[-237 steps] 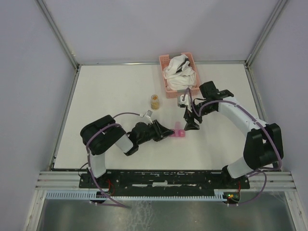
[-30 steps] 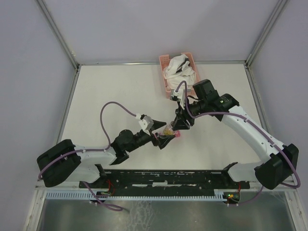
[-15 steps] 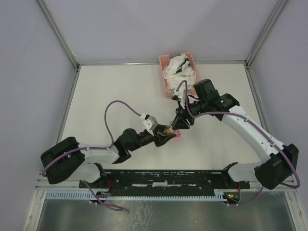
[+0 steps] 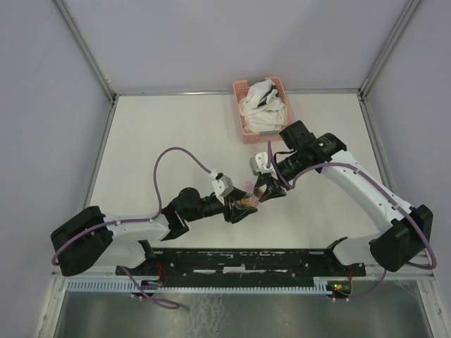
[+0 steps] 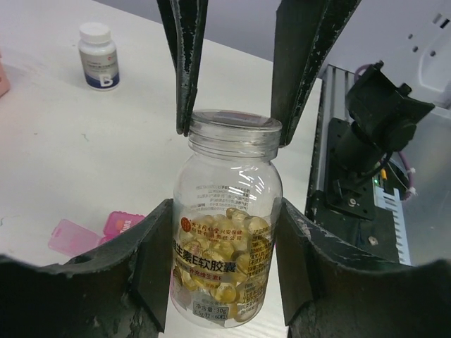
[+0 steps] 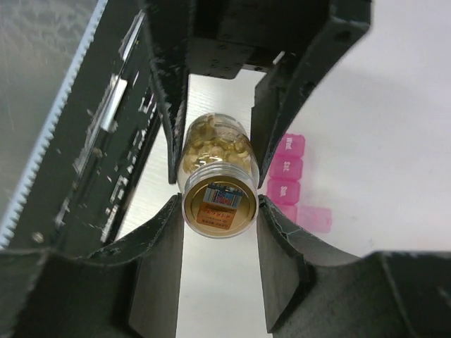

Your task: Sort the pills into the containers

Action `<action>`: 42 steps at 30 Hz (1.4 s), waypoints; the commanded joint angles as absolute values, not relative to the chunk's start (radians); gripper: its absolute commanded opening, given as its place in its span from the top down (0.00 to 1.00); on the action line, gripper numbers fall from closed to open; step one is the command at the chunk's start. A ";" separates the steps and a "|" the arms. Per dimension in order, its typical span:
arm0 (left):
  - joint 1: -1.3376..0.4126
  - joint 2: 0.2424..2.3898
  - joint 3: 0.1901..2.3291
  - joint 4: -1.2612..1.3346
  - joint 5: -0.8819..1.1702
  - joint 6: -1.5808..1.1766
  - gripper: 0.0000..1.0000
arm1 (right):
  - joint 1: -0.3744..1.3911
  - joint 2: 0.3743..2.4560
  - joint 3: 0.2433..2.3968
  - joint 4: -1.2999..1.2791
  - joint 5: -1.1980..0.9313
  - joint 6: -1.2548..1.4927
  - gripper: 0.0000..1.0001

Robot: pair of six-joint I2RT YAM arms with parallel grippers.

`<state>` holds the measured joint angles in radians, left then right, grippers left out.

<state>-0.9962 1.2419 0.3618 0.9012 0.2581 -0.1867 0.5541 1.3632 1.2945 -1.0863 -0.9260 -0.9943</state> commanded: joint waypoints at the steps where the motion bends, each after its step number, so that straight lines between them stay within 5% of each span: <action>1: -0.982 1.226 0.385 0.900 0.337 -0.148 0.97 | 0.552 1.350 1.338 -1.340 -0.986 -1.585 0.99; 8: -0.981 1.259 0.405 0.894 0.312 -0.156 0.97 | 0.551 1.391 1.364 -1.337 -1.001 -1.619 0.89; 11: -0.980 1.258 0.400 0.896 0.280 -0.161 0.97 | 0.551 1.383 1.359 -1.246 -0.974 -1.421 0.59; 13: -0.979 1.258 0.396 0.899 0.259 -0.164 0.97 | 0.552 1.359 1.360 -1.114 -0.920 -1.156 0.31; 15: -0.980 1.260 0.390 0.905 0.244 -0.169 0.97 | 0.552 1.347 1.383 -1.077 -0.861 -1.020 0.22; 17: -0.979 1.263 0.384 0.911 0.229 -0.178 0.97 | 0.552 1.346 1.419 -1.078 -0.836 -0.906 0.01; 27: -0.988 1.213 0.376 0.892 0.103 -0.235 0.97 | 0.552 1.400 1.444 -0.949 -0.592 -0.076 0.00; 35: -0.988 1.203 0.376 0.893 0.106 -0.240 0.97 | 0.552 1.460 1.428 -0.958 -0.700 0.016 0.02; 42: -0.987 1.202 0.379 0.891 0.101 -0.239 0.97 | 0.555 1.488 1.421 -0.962 -0.734 0.017 0.13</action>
